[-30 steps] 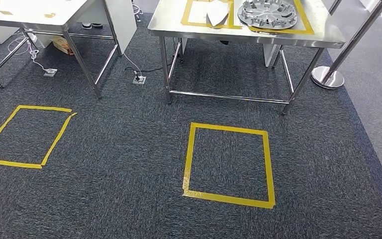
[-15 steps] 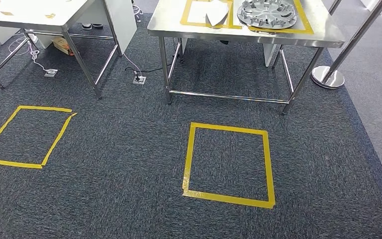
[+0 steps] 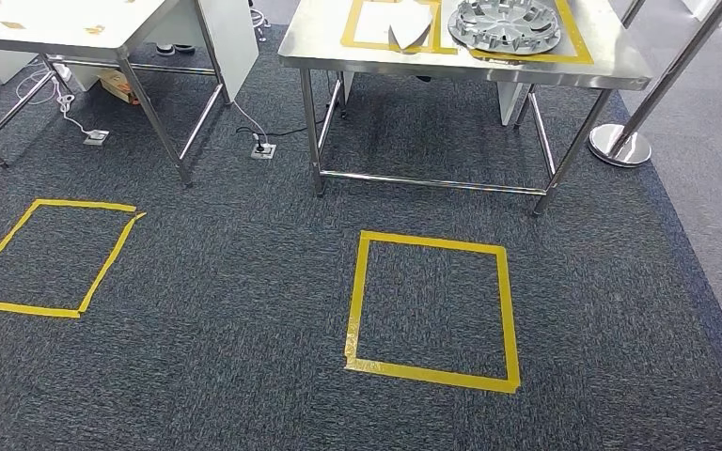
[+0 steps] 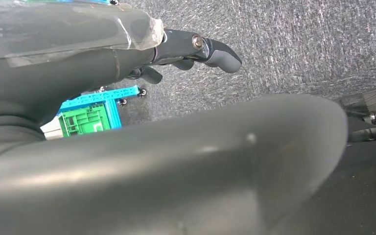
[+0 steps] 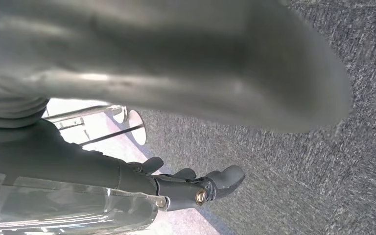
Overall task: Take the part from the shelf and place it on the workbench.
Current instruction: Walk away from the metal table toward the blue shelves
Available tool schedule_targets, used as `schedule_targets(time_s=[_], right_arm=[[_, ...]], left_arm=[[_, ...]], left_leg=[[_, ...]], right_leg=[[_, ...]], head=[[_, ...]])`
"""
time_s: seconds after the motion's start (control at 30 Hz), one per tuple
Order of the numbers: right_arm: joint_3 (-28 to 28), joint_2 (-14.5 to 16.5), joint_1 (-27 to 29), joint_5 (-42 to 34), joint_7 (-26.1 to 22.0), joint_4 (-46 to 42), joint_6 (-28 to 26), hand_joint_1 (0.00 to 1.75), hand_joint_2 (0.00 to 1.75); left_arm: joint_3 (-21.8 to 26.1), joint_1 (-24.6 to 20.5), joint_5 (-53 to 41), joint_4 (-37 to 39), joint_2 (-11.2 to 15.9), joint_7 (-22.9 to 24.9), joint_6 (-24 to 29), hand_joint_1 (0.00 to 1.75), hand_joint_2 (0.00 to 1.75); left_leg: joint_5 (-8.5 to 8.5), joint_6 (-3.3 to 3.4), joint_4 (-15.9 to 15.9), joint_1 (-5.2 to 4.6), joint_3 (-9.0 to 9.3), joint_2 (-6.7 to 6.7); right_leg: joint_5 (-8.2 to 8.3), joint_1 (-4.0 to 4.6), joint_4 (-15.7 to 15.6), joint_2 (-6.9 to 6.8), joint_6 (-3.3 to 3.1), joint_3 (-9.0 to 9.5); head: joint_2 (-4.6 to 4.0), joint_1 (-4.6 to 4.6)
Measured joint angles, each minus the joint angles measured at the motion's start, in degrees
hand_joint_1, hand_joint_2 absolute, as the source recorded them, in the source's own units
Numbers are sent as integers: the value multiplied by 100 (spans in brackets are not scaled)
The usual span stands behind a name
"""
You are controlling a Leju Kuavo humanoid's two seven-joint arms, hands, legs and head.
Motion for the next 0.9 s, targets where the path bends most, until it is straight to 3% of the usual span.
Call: schedule_targets(time_s=[0.43, 0.6, 0.63, 0.7, 0.77, 0.8, 0.83, 0.87, 0.9], right_arm=[[2, 1, -2, 128, -187, 1, 128, 0, 0], [10, 6, -3, 177, -208, 1, 147, 0, 0], [13, 3, -2, 185, -210, 1, 148, 0, 0], [20, -2, -1, 201, -211, 1, 149, 0, 0], [28, -9, 1, 209, -212, 1, 156, 0, 0], [31, -14, 3, 210, -211, 1, 159, 0, 0], [31, -21, 5, 207, -208, 1, 162, 0, 0], [30, -29, 6, 202, -203, 1, 163, 0, 0], [28, -37, 6, 194, -198, 1, 163, 0, 0]], left_arm=[[0, -1, 9, 0, -10, -151, 81, 0, 0], [0, -1, 25, 5, -9, -156, 57, 0, 0], [0, -3, 34, 6, -10, -156, 44, 0, 0], [1, -6, 53, 7, -14, -157, 23, 0, 0], [2, 0, 61, 7, -22, -161, 10, 0, 0], [2, 8, 61, 8, -26, -167, 1, 0, 0], [2, 16, 58, 9, -29, -172, -6, 0, 0], [2, 22, 53, 10, -31, -178, -14, 0, 0], [1, 25, 41, 11, -34, -184, -21, 0, 0]], left_leg=[[-9, 15, 33, -19, -16, -1], [21, 106, 41, -37, -48, -21], [53, 142, 16, -27, -43, -31], [128, 217, -29, -3, -48, -55], [164, 249, -24, -17, -88, -87], [175, 249, -21, -26, -105, -114], [184, 245, -16, -33, -116, -150], [190, 236, -8, -36, -121, -197], [191, 223, 6, -35, -123, -252]], right_leg=[[16, -18, -7, 0, 23, -2], [50, -47, -26, -11, 103, -1], [17, -51, 5, -13, 120, -19], [-284, -49, 400, -5, 128, -187], [-757, -39, 1231, 12, 119, -510], [-907, -35, 1594, 17, 116, -638], [-956, -31, 1773, 22, 108, -673], [-891, -31, 1697, 28, 93, -585], [-737, -34, 1372, 51, 75, -378]], head=[[0, -2], [0, -3], [0, -1], [0, 39], [0, 93], [0, 108], [0, 112], [0, 116], [0, 119]])
